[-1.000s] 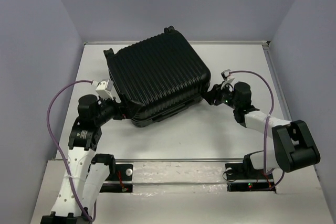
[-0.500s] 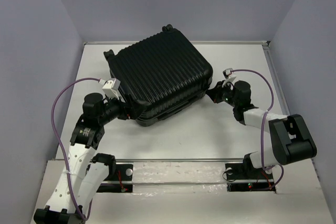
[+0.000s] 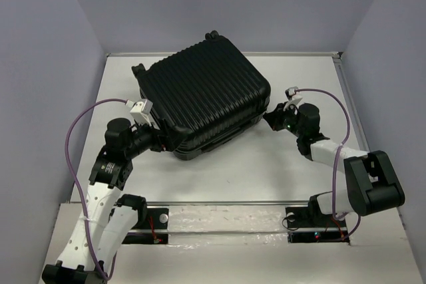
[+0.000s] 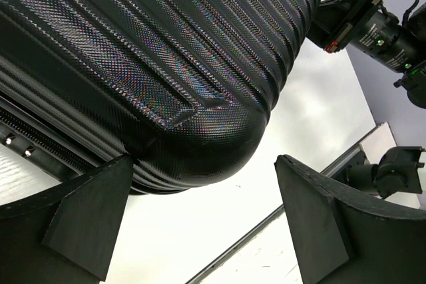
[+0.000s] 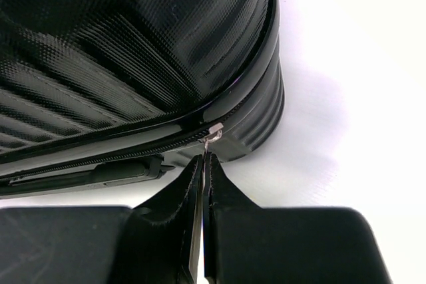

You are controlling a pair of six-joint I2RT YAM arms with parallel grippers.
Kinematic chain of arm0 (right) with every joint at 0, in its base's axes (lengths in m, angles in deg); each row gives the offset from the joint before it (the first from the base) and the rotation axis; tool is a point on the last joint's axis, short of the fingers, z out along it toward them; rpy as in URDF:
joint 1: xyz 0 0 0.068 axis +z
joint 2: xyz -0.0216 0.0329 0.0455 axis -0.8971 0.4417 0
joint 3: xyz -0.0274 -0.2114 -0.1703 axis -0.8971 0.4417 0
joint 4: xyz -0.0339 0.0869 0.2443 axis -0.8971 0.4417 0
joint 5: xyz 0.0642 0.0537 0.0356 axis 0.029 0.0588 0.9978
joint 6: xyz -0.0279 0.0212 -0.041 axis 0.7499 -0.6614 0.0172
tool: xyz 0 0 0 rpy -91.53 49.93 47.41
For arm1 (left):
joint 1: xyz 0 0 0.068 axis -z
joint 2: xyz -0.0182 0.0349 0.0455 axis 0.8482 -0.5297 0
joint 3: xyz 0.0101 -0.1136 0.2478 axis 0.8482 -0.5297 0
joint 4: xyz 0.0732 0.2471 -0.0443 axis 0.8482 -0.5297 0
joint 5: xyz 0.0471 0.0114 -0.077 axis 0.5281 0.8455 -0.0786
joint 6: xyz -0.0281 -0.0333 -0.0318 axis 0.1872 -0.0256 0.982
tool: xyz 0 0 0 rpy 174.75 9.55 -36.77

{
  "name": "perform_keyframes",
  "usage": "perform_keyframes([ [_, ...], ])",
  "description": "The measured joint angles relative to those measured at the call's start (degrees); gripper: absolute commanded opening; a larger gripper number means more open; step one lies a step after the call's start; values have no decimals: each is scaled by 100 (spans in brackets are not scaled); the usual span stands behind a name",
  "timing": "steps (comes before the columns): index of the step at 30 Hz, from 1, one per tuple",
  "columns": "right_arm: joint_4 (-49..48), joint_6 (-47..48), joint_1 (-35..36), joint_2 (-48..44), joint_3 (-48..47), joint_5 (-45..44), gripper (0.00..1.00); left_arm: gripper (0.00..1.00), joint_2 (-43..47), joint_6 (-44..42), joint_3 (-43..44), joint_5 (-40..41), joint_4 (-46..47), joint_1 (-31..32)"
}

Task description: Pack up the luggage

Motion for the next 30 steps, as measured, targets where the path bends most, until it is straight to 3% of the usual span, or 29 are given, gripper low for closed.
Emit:
perform_keyframes([
  [1, 7, -2, 0, 0, 0, -52, 24, 99, 2, 13, 0, 2, 2, 4],
  [4, 31, -15, 39, -7, 0, -157, 36, 99, 66, 39, 0, 13, 2, 37],
  [10, 236, 81, 74, 9, -138, -273, 41, 99, 280, -17, 31, 188, -264, 81],
  [16, 289, 210, 59, 238, -396, -256, 29, 99, 568, -205, 44, 337, -817, 90],
  [20, 293, 275, 59, 463, -496, -166, 27, 99, 715, -352, 44, 348, -1158, 90],
  [28, 280, 317, 59, 645, -544, -133, 7, 99, 457, -367, 44, 74, -1036, 114],
  [30, 273, 321, 59, 664, -573, -136, 7, 99, 317, -367, 44, 24, -951, 153],
])
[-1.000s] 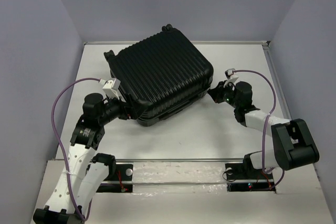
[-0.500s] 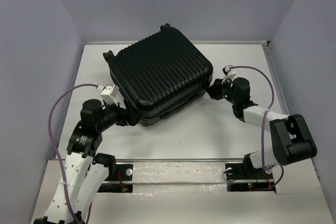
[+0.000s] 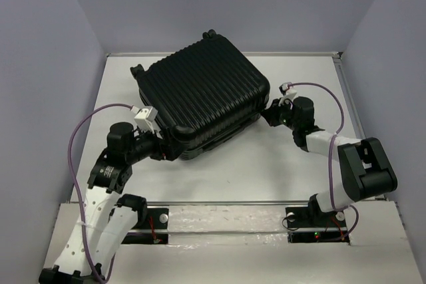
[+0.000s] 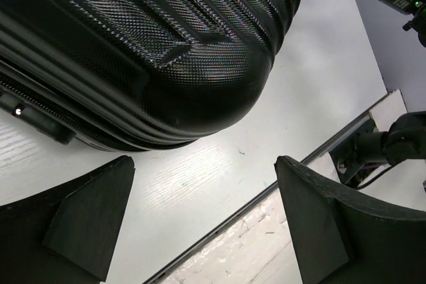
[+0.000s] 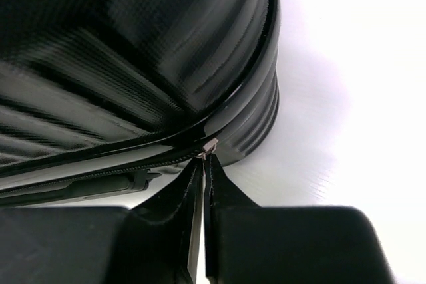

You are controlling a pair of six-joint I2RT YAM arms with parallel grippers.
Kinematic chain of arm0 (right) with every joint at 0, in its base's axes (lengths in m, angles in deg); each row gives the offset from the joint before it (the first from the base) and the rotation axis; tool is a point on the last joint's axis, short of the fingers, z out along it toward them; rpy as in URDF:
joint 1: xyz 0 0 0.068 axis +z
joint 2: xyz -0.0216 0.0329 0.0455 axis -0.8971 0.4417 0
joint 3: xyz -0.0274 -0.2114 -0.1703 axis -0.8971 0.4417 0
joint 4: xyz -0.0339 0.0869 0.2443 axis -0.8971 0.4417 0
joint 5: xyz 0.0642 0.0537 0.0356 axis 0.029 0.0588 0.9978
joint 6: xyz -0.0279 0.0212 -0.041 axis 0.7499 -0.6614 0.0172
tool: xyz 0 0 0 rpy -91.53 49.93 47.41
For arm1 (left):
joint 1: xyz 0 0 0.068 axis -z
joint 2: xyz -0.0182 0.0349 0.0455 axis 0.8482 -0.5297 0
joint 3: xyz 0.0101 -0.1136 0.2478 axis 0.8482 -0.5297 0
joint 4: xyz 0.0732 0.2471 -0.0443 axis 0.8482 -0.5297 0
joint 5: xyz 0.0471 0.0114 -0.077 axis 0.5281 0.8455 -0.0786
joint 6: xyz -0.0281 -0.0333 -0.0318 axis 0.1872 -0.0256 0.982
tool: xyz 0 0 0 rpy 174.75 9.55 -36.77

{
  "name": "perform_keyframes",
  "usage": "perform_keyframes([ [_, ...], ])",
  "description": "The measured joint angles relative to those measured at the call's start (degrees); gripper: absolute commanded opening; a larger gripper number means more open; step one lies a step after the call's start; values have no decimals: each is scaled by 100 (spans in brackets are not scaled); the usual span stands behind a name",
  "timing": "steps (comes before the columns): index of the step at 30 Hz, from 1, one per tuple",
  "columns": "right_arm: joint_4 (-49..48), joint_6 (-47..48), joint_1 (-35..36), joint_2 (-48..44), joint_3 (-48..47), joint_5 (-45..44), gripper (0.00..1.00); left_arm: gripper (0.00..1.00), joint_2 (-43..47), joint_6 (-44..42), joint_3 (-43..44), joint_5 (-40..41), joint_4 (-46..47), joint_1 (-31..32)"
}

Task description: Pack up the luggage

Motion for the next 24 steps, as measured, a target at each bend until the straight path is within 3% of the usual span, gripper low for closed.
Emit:
perform_keyframes([
  [15, -98, -72, 127, -262, 201, -321, 7, 99, -632, 376, 0, 420, 487, 1019],
  [24, 748, -282, 973, -1429, 669, -876, 7, 99, -859, 859, -2, 776, 776, 1532],
])
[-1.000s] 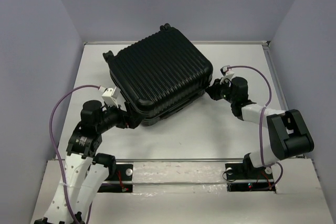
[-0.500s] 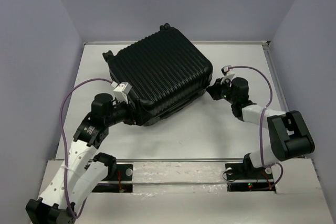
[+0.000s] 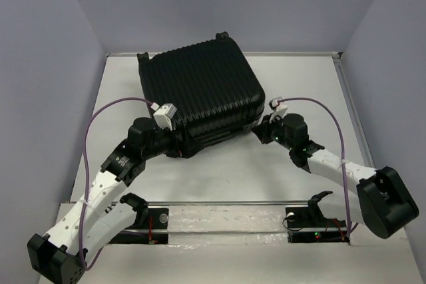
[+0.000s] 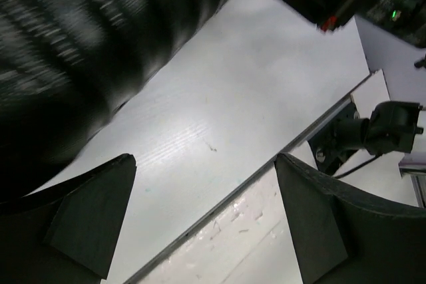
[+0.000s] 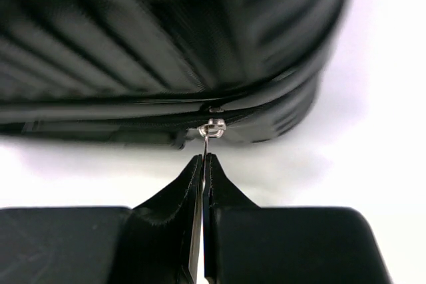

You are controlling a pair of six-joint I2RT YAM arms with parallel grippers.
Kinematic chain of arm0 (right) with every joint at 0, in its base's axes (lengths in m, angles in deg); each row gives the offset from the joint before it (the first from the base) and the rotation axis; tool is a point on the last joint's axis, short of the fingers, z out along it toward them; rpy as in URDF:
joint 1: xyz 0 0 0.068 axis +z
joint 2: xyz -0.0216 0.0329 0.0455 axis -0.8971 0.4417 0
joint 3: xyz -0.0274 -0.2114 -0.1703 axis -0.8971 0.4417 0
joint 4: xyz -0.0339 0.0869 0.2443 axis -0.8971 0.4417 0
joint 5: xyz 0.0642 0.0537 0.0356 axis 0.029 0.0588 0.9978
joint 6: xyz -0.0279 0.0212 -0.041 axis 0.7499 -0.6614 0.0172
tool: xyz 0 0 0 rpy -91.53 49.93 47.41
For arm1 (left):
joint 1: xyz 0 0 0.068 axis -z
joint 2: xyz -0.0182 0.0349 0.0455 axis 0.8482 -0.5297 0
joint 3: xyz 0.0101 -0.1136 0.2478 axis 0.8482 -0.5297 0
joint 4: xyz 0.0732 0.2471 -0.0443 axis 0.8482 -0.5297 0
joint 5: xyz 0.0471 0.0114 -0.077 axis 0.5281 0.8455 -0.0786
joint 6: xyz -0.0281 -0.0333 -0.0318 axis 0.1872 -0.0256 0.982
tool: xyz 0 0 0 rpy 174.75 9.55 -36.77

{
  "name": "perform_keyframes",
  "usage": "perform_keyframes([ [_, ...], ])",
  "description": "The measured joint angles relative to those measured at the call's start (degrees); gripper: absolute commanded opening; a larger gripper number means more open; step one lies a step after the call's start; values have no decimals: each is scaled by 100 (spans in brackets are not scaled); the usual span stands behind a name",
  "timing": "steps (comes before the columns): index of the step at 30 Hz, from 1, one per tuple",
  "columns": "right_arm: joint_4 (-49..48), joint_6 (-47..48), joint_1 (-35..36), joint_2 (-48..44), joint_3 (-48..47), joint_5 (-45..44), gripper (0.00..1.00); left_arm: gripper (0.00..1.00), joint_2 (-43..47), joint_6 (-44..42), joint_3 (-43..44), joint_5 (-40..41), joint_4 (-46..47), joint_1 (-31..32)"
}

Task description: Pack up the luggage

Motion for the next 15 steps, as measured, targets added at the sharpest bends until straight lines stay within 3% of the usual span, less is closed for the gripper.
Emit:
perform_keyframes([
  [9, 494, -498, 2315, -339, 164, -361, 7, 99, -422, 52, 11, 264, 988, 127],
  [15, 649, -669, 2496, -420, 162, -909, 7, 99, -343, -105, 208, 739, 625, 240],
])
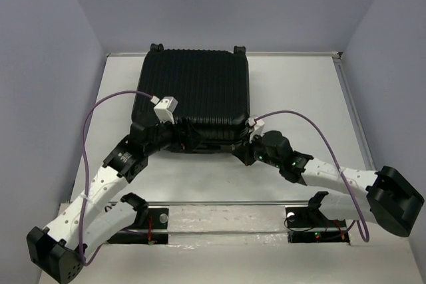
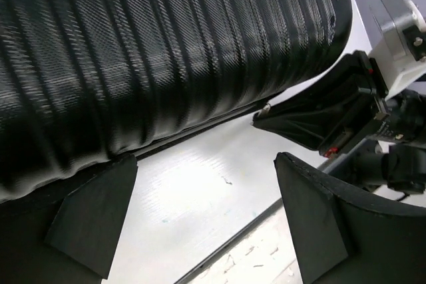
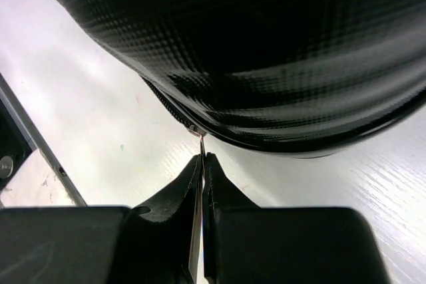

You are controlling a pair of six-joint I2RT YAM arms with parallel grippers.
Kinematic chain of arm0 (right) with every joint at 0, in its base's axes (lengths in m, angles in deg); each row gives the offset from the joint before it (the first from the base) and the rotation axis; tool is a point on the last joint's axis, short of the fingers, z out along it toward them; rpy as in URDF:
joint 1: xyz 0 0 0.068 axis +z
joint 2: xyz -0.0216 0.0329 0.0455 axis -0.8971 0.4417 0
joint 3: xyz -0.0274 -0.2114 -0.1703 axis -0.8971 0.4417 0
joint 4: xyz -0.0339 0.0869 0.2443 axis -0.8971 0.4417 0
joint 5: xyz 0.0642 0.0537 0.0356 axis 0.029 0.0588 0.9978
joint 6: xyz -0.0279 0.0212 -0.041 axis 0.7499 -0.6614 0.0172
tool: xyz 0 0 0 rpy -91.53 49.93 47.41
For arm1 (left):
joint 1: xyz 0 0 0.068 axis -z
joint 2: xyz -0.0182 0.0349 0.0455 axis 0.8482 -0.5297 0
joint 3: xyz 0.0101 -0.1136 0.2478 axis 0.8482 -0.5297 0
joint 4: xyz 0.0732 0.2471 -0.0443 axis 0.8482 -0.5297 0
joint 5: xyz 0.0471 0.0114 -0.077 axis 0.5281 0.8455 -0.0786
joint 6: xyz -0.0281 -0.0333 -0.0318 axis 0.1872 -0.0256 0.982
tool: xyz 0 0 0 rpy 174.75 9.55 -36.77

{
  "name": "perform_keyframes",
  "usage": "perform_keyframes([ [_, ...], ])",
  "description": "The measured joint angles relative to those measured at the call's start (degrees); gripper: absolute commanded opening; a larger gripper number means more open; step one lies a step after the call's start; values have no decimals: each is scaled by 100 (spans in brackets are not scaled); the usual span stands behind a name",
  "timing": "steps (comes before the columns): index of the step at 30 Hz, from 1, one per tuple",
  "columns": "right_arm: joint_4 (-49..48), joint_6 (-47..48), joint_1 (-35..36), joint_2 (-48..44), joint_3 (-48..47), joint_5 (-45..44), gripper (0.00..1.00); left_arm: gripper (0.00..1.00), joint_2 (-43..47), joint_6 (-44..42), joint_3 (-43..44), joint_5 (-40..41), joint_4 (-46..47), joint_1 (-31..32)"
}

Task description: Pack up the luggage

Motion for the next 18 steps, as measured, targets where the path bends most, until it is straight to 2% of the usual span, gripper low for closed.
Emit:
perform_keyframes([
  [6, 247, -63, -345, -42, -129, 133, 7, 99, 122, -396, 776, 1300, -894, -35],
  [10, 501, -55, -743, -59, -249, 328, 7, 99, 98, -704, 1274, 2188, -1104, -658],
  [14, 785, 44, -1082, 44, -485, 549, 7, 99, -267, -813, 1532, 2496, -1049, -1451],
  [18, 870, 118, -1620, 129, -590, 879, 7, 99, -750, -824, 1523, 2256, -990, -1928],
])
